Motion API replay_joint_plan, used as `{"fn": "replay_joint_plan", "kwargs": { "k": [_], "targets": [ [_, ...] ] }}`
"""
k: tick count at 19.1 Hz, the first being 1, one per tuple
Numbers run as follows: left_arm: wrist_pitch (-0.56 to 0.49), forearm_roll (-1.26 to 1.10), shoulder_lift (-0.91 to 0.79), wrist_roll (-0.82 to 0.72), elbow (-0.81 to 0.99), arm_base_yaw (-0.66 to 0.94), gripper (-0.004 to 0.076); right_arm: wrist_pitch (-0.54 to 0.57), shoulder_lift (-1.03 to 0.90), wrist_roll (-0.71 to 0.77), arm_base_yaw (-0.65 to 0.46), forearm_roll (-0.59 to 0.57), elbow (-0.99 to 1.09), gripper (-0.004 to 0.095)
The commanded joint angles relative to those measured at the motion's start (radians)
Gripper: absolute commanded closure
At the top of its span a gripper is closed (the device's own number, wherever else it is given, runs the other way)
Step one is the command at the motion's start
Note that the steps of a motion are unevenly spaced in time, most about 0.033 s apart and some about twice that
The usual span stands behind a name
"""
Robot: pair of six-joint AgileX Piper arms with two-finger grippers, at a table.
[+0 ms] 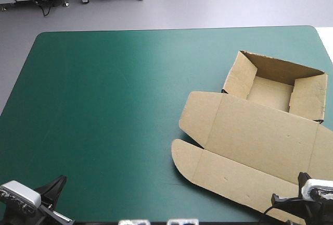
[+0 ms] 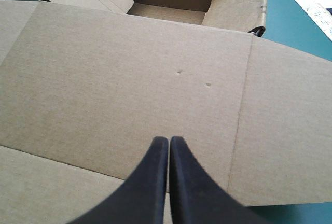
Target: Fold the box
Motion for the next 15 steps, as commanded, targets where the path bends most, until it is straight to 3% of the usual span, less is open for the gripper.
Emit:
{"fn": "replay_joint_plan", "kwargs": {
  "k": [1,15],
  "targets": [
    [-0.063,-0.015,-0.005,-0.001,-0.02,-0.004,0.0734,-0.09,0.015,-0.004,0.003,-0.004,0.025,0.0908],
    [-0.062,-0.009,-0.005,-0.002,-0.02,-0.004,0.0734,-0.051,0.014,0.007,0.001,0.047,0.044,0.0908]
  ]
}}
